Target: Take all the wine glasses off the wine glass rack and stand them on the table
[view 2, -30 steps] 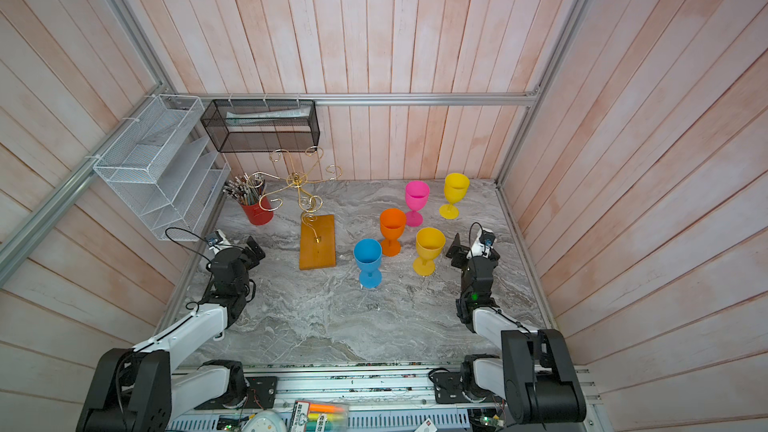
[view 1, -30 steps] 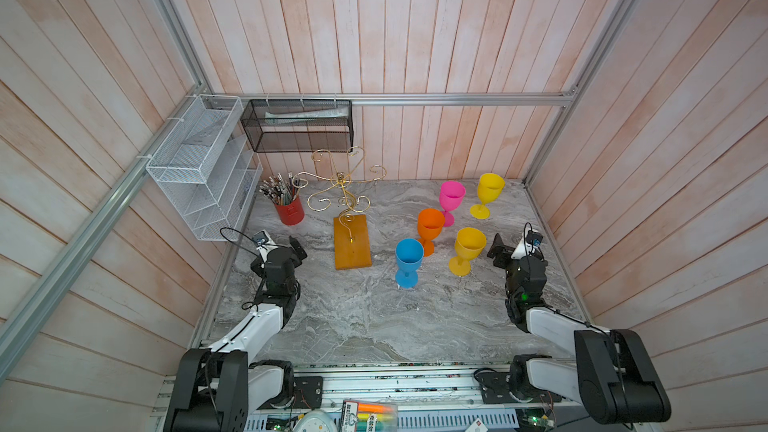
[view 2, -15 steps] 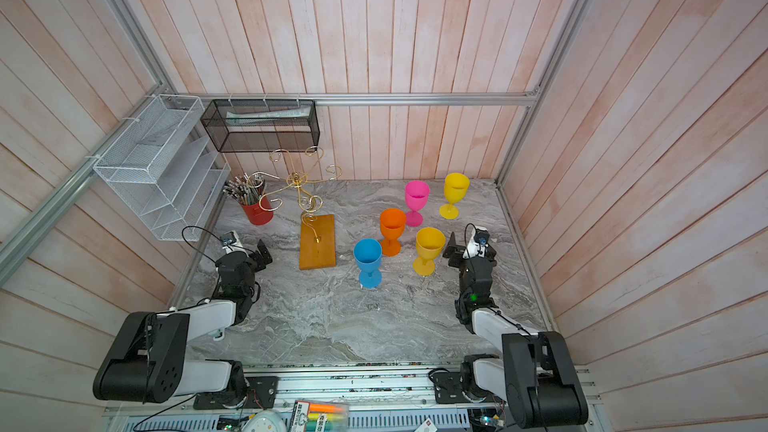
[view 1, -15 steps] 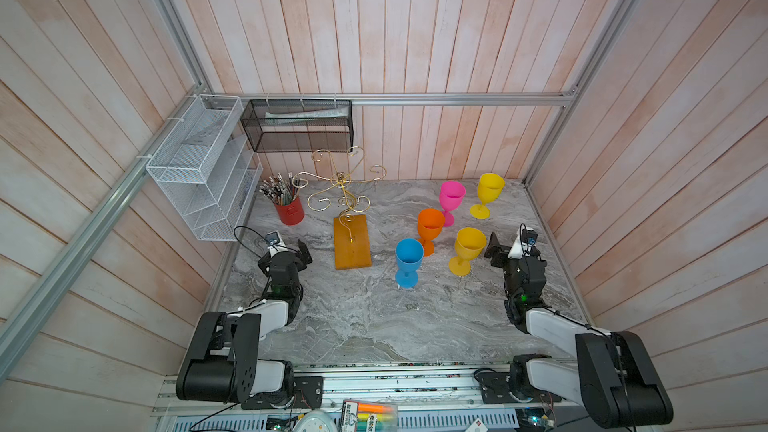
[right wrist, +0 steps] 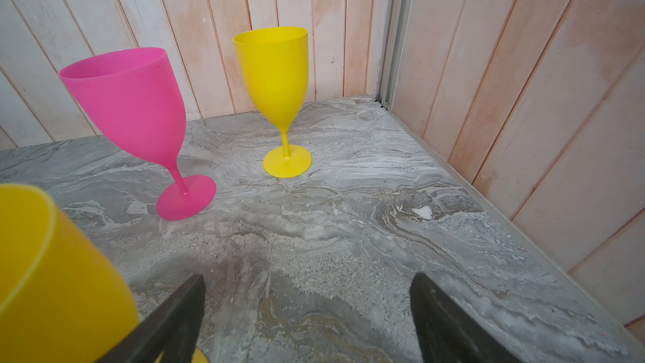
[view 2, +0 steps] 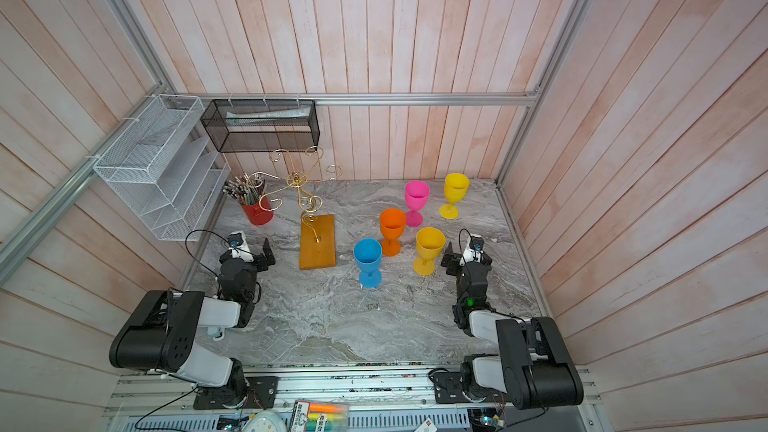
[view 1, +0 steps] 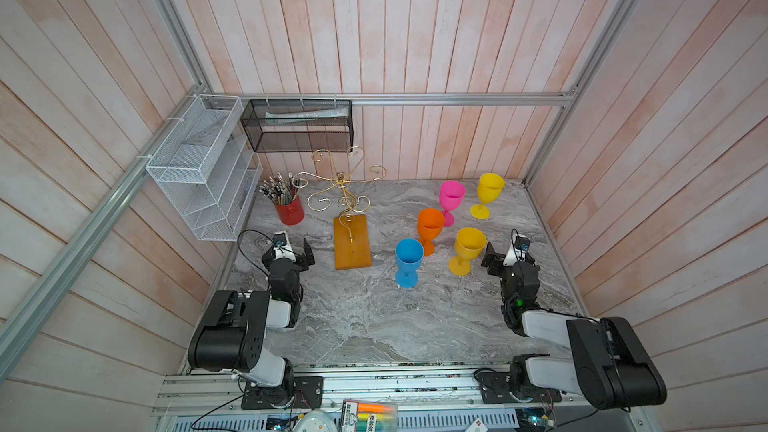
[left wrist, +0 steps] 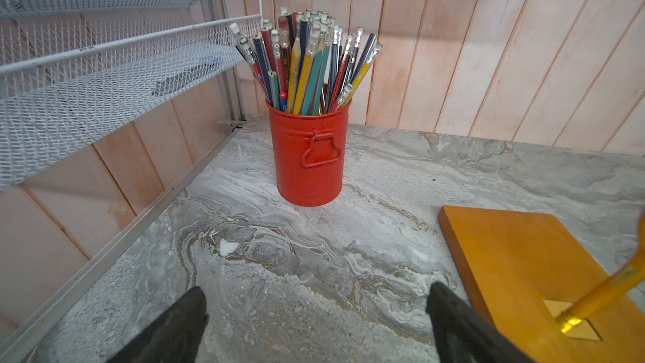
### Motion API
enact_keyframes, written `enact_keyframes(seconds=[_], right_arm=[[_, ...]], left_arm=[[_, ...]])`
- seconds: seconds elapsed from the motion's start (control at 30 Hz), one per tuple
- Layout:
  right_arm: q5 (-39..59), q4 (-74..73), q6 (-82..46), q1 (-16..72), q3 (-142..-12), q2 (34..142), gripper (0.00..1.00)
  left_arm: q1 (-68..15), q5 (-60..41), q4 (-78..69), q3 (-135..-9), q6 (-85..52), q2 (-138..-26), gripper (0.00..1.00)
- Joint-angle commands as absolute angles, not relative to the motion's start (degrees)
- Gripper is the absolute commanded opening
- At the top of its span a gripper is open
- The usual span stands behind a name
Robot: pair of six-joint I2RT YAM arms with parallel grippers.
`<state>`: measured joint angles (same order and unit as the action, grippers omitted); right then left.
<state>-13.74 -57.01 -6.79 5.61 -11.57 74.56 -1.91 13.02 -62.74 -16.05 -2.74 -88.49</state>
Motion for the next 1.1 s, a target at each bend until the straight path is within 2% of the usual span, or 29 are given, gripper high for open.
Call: enact_keyframes(seconds=[0.0,0.23,0.57,0.77,1.07], right_arm=[[-14.4,-57.3,-6.2,6.0,-12.9,74.7,0.92],[-12.3,-51.9,-5.7,5.4,-18.2,78.8,0.88],[-11.7,-55.6,-6.4,4.8,-14.7,76.1,0.89],[-5.5,-55.3,-10.5,-0.4,-14.6,76.2,0.89],[-2.3,-55.2,-9.6,-2.4,-14.6,76.2,0.89]], left_arm=[[-1.2,10.4,-66.2,-15.7,-2.1,-89.0,1.0],[-1.1,10.1,-65.1,-15.9,-2.3,-88.6,1.0],[-1.1,10.1,-65.1,-16.0,-2.2,-88.6,1.0],[-1.1,10.1,-65.0,-16.0,-2.2,-88.7,1.0],[-1.1,9.8,-65.0,-16.1,-2.3,-88.6,1.0]])
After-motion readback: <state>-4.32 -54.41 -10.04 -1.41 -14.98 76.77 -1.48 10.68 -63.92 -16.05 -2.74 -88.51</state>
